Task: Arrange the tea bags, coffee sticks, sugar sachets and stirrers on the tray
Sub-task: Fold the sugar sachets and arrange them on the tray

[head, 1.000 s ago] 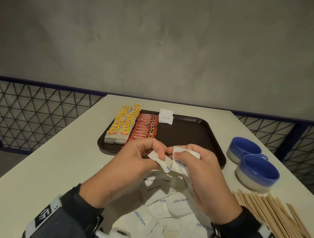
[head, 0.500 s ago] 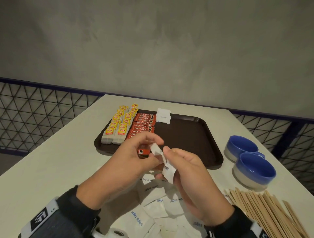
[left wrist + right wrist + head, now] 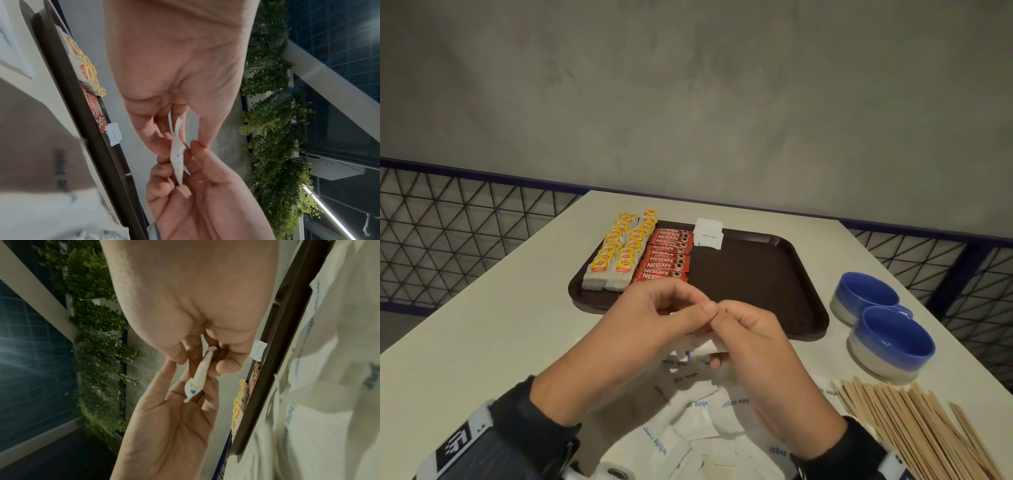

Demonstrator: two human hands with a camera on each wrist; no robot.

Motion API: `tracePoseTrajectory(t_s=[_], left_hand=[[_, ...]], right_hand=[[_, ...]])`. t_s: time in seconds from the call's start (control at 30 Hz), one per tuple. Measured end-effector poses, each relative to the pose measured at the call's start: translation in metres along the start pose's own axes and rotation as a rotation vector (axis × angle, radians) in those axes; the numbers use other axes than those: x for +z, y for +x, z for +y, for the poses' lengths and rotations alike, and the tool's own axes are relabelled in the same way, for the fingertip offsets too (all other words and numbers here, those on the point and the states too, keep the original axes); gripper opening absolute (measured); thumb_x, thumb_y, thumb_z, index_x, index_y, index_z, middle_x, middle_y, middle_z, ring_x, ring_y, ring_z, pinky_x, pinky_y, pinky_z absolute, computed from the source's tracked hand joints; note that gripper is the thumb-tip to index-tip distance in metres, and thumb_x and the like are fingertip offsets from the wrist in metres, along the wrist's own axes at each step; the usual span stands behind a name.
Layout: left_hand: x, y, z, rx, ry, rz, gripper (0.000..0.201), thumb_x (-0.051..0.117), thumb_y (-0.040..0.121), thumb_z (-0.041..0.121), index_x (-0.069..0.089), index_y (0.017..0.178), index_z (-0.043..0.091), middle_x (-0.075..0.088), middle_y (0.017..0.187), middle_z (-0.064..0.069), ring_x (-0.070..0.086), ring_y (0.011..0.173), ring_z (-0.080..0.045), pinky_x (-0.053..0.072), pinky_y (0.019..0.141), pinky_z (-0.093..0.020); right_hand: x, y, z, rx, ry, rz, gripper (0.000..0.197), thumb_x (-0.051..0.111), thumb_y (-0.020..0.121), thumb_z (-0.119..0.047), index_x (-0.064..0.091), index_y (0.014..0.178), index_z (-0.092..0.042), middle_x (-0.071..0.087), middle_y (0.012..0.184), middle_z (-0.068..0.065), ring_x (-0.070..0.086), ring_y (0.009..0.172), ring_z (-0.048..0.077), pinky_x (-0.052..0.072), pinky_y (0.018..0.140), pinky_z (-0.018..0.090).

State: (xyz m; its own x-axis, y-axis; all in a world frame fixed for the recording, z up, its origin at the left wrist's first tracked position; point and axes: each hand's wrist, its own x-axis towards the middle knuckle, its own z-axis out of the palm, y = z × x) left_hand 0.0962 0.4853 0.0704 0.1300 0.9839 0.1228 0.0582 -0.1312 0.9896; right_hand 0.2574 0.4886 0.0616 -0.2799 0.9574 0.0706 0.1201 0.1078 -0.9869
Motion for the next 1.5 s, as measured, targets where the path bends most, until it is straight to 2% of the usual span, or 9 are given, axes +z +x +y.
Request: tracePoseTrajectory(t_s=[0.33, 0.43, 0.53, 0.63, 0.77, 1.13, 1.23, 1.4, 1.5], left_hand=[[-0.018, 0.014, -0.006, -0.194, 0.019, 0.175, 0.013, 0.068, 0.093, -0.001, 0.072, 0.103, 0.007, 0.075, 0.101, -0.019, 0.069, 0.075, -0.017, 0.055, 0.059, -0.021], [-0.028, 0.016, -0.002, -0.150, 0.040, 0.200, 0.013, 0.069, 0.093, 0.002, 0.073, 0.101, 0.012, 0.077, 0.093, -0.005, 0.071, 0.084, -0.017, 0.054, 0.069, -0.030], [-0.031, 0.015, -0.001, -0.133, 0.082, 0.224, 0.013, 0.070, 0.093, 0.008, 0.074, 0.096, 0.020, 0.077, 0.101, -0.004, 0.071, 0.093, -0.019, 0.051, 0.074, -0.034], [-0.029, 0.015, 0.000, -0.131, 0.098, 0.218, 0.012, 0.070, 0.093, 0.010, 0.073, 0.094, 0.022, 0.076, 0.102, -0.002, 0.070, 0.094, -0.018, 0.050, 0.072, -0.031], [-0.028, 0.012, 0.002, -0.119, 0.116, 0.202, 0.011, 0.070, 0.093, 0.011, 0.072, 0.094, 0.023, 0.077, 0.104, -0.003, 0.070, 0.089, -0.014, 0.051, 0.071, -0.029], [-0.030, 0.009, 0.007, -0.105, 0.117, 0.206, 0.009, 0.069, 0.094, 0.013, 0.072, 0.097, 0.020, 0.076, 0.109, -0.009, 0.069, 0.087, -0.011, 0.051, 0.070, -0.026], [-0.030, 0.009, 0.006, -0.099, 0.105, 0.205, 0.009, 0.069, 0.094, 0.013, 0.072, 0.096, 0.021, 0.076, 0.109, -0.010, 0.068, 0.086, -0.011, 0.051, 0.070, -0.026], [-0.029, 0.009, 0.006, -0.118, -0.057, 0.113, 0.015, 0.067, 0.098, 0.027, 0.074, 0.102, 0.015, 0.079, 0.102, -0.006, 0.072, 0.087, -0.015, 0.059, 0.085, -0.041], [-0.027, 0.005, 0.008, -0.129, -0.212, -0.051, 0.029, 0.071, 0.092, 0.034, 0.074, 0.111, 0.012, 0.077, 0.104, -0.011, 0.073, 0.087, -0.018, 0.058, 0.086, -0.039]], right_hand=[[-0.011, 0.000, -0.002, 0.058, -0.291, -0.031, 0.023, 0.072, 0.084, -0.003, 0.073, 0.083, -0.026, 0.060, 0.068, 0.005, 0.052, 0.057, 0.017, 0.048, 0.054, 0.030], [-0.008, -0.005, -0.004, 0.046, -0.262, -0.274, 0.044, 0.068, 0.080, 0.004, 0.065, 0.102, -0.034, 0.050, 0.075, 0.018, 0.044, 0.063, 0.021, 0.041, 0.057, 0.039], [0.003, -0.008, -0.003, 0.043, -0.492, -0.467, 0.072, 0.068, 0.077, -0.002, 0.051, 0.132, -0.045, 0.049, 0.076, -0.001, 0.048, 0.063, 0.008, 0.043, 0.061, 0.030], [0.014, -0.010, -0.004, 0.046, -0.697, -0.544, 0.067, 0.067, 0.076, -0.009, 0.055, 0.132, -0.045, 0.066, 0.114, -0.014, 0.069, 0.088, 0.006, 0.058, 0.085, 0.034], [0.022, -0.012, -0.010, 0.006, -0.889, -0.562, 0.061, 0.063, 0.081, -0.018, 0.058, 0.138, -0.040, 0.057, 0.139, -0.021, 0.051, 0.125, 0.002, 0.045, 0.104, 0.025], [0.018, -0.012, 0.008, -0.130, -0.872, -0.376, 0.005, 0.073, 0.087, -0.027, 0.073, 0.089, -0.032, 0.054, 0.096, -0.018, 0.048, 0.098, -0.005, 0.041, 0.083, 0.019], [0.013, -0.009, 0.007, -0.165, -0.752, -0.307, 0.010, 0.071, 0.089, -0.022, 0.072, 0.082, -0.029, 0.061, 0.095, -0.015, 0.055, 0.097, -0.002, 0.046, 0.086, 0.023], [-0.002, -0.005, -0.007, -0.009, 0.128, -0.090, 0.006, 0.065, 0.094, 0.001, 0.071, 0.095, 0.001, 0.069, 0.078, 0.009, 0.064, 0.064, 0.013, 0.055, 0.055, 0.026], [-0.010, 0.001, -0.007, 0.122, 0.454, -0.042, 0.023, 0.064, 0.091, -0.007, 0.069, 0.110, 0.005, 0.070, 0.090, 0.019, 0.066, 0.078, 0.023, 0.060, 0.068, 0.033]])
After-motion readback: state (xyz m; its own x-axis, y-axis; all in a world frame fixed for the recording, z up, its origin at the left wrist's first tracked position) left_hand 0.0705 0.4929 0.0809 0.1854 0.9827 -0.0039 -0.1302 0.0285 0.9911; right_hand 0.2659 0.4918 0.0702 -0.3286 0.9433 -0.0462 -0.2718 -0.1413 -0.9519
